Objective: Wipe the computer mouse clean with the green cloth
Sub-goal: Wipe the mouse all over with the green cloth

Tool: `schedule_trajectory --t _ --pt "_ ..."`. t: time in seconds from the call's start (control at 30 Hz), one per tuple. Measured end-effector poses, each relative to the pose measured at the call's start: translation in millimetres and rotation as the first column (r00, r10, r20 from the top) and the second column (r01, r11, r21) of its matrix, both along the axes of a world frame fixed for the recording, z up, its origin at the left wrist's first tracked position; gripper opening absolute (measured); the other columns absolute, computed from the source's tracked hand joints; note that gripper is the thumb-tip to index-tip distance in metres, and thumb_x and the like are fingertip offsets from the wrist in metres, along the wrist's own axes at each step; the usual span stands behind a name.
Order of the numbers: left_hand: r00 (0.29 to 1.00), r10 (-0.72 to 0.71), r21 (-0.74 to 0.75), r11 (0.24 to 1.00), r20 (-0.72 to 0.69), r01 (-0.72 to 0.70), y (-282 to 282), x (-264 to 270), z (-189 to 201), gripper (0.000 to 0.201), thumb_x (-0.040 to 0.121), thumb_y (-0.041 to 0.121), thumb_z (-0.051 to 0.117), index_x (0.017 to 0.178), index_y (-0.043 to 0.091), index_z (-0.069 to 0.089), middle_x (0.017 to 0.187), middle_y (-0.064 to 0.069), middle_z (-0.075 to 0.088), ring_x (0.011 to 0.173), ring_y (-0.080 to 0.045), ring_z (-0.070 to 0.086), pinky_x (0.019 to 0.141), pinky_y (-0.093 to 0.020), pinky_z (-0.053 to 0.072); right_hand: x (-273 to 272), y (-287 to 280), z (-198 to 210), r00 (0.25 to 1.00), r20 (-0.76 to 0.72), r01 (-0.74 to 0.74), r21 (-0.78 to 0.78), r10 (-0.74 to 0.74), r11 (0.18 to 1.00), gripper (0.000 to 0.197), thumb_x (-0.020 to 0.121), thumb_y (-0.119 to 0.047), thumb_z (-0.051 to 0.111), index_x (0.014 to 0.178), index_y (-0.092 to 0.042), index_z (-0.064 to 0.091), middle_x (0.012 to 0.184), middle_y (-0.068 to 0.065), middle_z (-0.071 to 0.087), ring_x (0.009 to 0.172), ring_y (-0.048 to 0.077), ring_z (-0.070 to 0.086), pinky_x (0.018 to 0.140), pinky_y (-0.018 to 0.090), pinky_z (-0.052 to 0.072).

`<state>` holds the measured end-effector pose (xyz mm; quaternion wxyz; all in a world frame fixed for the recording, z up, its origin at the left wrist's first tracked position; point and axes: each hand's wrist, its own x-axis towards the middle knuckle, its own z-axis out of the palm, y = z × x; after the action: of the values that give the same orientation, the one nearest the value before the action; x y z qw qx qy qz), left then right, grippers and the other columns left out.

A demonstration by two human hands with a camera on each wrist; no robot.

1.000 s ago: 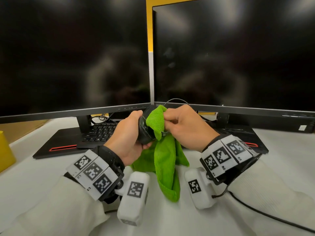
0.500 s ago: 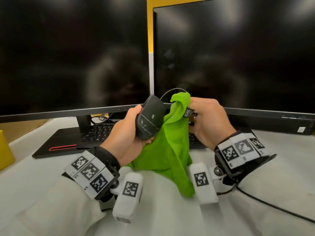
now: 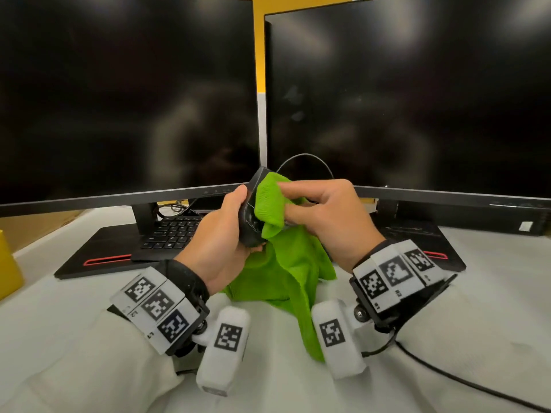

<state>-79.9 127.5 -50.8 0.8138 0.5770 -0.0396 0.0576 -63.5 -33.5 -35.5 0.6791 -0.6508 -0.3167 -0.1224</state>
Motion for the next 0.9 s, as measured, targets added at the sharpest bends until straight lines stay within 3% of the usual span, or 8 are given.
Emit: schedule_trajectory --t 0.07,0.13,0.2,0.3,0.4,0.57,0.7,0.9 --pt "1.0 0.009 0.034 0.999 0.014 -0.01 -2 -2 0 0.05 0.111 0.041 0.036 0.104 0.015 0.079 0.098 -0.012 0.081 0.08 -0.022 0.077 0.061 -0.025 0.057 -4 6 -1 0.999 -0.022 -0.032 -0.003 0.032 0.999 0.029 0.082 0.011 0.077 0.108 -0.003 0.078 0.1 -0.002 0.081 0.094 0.01 0.076 0.087 0.025 0.062" --pt "0.999 0.018 0.019 1.0 0.03 -0.018 -2 -5 2 0.048 0.11 0.04 0.041 0.121 0.005 0.073 0.116 -0.024 0.076 0.105 -0.034 0.075 0.089 -0.042 0.062 -7 12 -3 0.999 0.019 -0.025 -0.036 0.026 0.999 0.025 0.08 0.004 0.082 0.104 -0.003 0.08 0.098 0.0 0.079 0.092 0.008 0.075 0.085 0.025 0.06" --pt "1.0 0.024 -0.025 0.999 0.008 -0.024 -1 -8 4 0.058 0.104 0.044 0.05 0.132 -0.005 0.064 0.13 -0.034 0.066 0.118 -0.043 0.066 0.111 -0.057 0.048 -6 19 -7 0.995 0.095 0.046 -0.106 -0.036 0.993 0.02 0.074 -0.007 0.09 0.092 -0.015 0.084 0.093 0.003 0.077 0.09 0.015 0.074 0.084 0.034 0.061" --pt "0.998 0.052 -0.001 0.999 -0.035 -0.052 0 -7 4 0.057 0.108 0.045 0.043 0.123 -0.005 0.069 0.119 -0.031 0.073 0.113 -0.041 0.071 0.103 -0.052 0.055 0 23 -11 0.984 0.12 0.151 -0.198 -0.129 0.969 0.014 0.07 -0.015 0.089 0.078 -0.024 0.084 0.084 -0.002 0.079 0.083 0.022 0.076 0.084 0.048 0.062" --pt "0.997 0.059 -0.006 0.998 -0.051 -0.06 -3 -5 3 0.053 0.109 0.041 0.041 0.121 -0.002 0.07 0.116 -0.027 0.076 0.112 -0.039 0.073 0.102 -0.05 0.055 8 13 -10 0.973 0.126 0.221 -0.283 -0.192 0.933 0.006 0.071 -0.023 0.085 0.071 -0.029 0.082 0.079 -0.004 0.08 0.081 0.017 0.078 0.082 0.045 0.064" --pt "0.998 0.057 -0.058 0.997 -0.029 -0.058 -7 0 6 0.044 0.109 0.042 0.043 0.106 0.011 0.074 0.095 -0.013 0.078 0.072 -0.023 0.071 0.059 -0.03 0.048 14 1 -8 0.936 0.193 0.34 -0.291 -0.293 0.894 0.012 0.072 -0.017 0.078 0.077 -0.028 0.079 0.082 -0.004 0.078 0.079 0.019 0.075 0.077 0.045 0.064" --pt "1.0 0.024 -0.028 0.999 -0.021 -0.024 -5 -2 3 0.052 0.11 0.043 0.037 0.12 0.004 0.071 0.111 -0.021 0.078 0.093 -0.028 0.077 0.072 -0.033 0.06 -1 9 -2 0.947 0.252 0.26 -0.239 -0.198 0.936 0.03 0.077 0.001 0.077 0.088 -0.026 0.083 0.088 0.0 0.078 0.078 0.024 0.074 0.075 0.047 0.063" --pt "0.999 0.033 -0.002 0.999 -0.043 -0.033 2 -9 4 0.05 0.108 0.043 0.044 0.108 0.002 0.073 0.088 -0.021 0.079 0.074 -0.028 0.078 0.056 -0.033 0.059 -14 15 1 0.965 0.216 0.215 -0.345 -0.145 0.913 0.017 0.073 -0.039 0.082 0.081 -0.024 0.085 0.078 -0.005 0.078 0.075 0.014 0.074 0.073 0.037 0.062"
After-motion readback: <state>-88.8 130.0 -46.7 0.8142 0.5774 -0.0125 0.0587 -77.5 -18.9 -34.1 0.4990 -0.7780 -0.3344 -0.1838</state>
